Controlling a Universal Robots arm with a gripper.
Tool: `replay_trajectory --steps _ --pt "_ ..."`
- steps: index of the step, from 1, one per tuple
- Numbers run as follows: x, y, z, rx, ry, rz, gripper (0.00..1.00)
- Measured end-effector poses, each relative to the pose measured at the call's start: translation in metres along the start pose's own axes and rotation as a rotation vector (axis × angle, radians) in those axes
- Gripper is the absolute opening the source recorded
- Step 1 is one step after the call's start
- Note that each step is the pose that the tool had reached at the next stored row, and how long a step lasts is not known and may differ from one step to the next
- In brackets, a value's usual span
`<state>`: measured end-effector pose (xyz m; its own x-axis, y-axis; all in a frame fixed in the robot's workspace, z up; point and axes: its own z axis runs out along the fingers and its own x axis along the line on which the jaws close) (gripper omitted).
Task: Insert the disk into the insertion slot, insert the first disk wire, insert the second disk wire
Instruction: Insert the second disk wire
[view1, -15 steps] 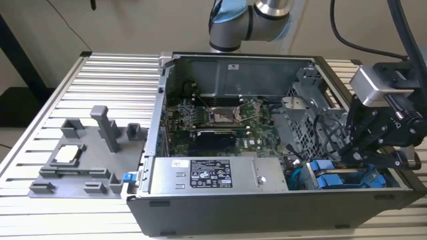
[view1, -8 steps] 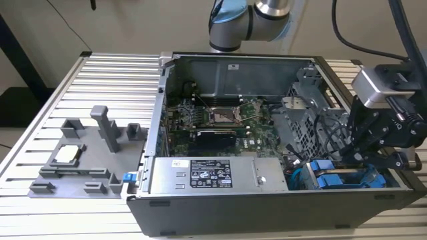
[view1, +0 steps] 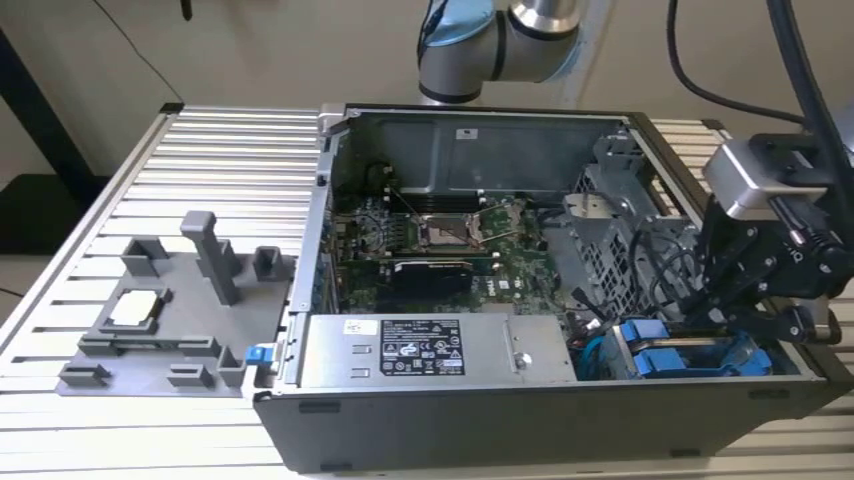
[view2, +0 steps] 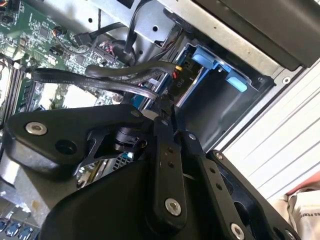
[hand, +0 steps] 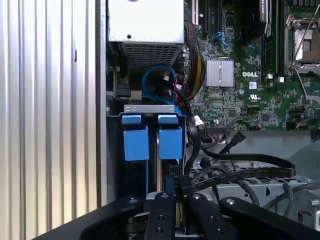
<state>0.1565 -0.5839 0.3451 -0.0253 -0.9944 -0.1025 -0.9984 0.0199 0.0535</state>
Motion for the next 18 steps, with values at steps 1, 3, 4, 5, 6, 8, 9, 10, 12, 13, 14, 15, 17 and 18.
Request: replay_trajectory --steps 1,3,4,5,6,8,9,10,12,13,14,15,17,18 --pt "-0.0001 0.0 0.0003 0.0007 -0.0005 0.007 0.16" --pt "-0.0002 0.0 0.0008 0.0021 -0.0012 0.021 0.16" --pt "-0.0002 0.0 0.0011 0.0029 -0.0015 0.028 0.16" --pt "-0.0003 0.0 0.0015 0.0036 -0.0019 0.035 0.16" --pt "-0.0004 -0.0001 0.0018 0.0043 -0.0023 0.042 0.16" --pt "-0.0005 -0.0001 0.0025 0.0054 -0.0029 0.052 0.16" --pt "-0.0005 -0.0001 0.0029 0.0059 -0.0032 0.057 0.16" --pt "-0.0004 -0.0002 0.0035 0.0064 -0.0035 0.062 0.16" --pt "-0.0003 -0.0002 0.0048 0.0072 -0.0038 0.07 0.16" --pt "-0.0002 -0.0002 0.0057 0.0076 -0.0037 0.074 0.16" --pt "0.0 -0.0002 0.0066 0.008 -0.0036 0.078 0.16" --pt "0.0 -0.0002 0.0075 0.0085 -0.0033 0.082 0.16" --pt "0.0002 0.0001 0.009 0.0091 -0.0036 0.088 0.16" --pt "0.0002 0.0002 0.0097 0.0094 -0.0042 0.091 0.16"
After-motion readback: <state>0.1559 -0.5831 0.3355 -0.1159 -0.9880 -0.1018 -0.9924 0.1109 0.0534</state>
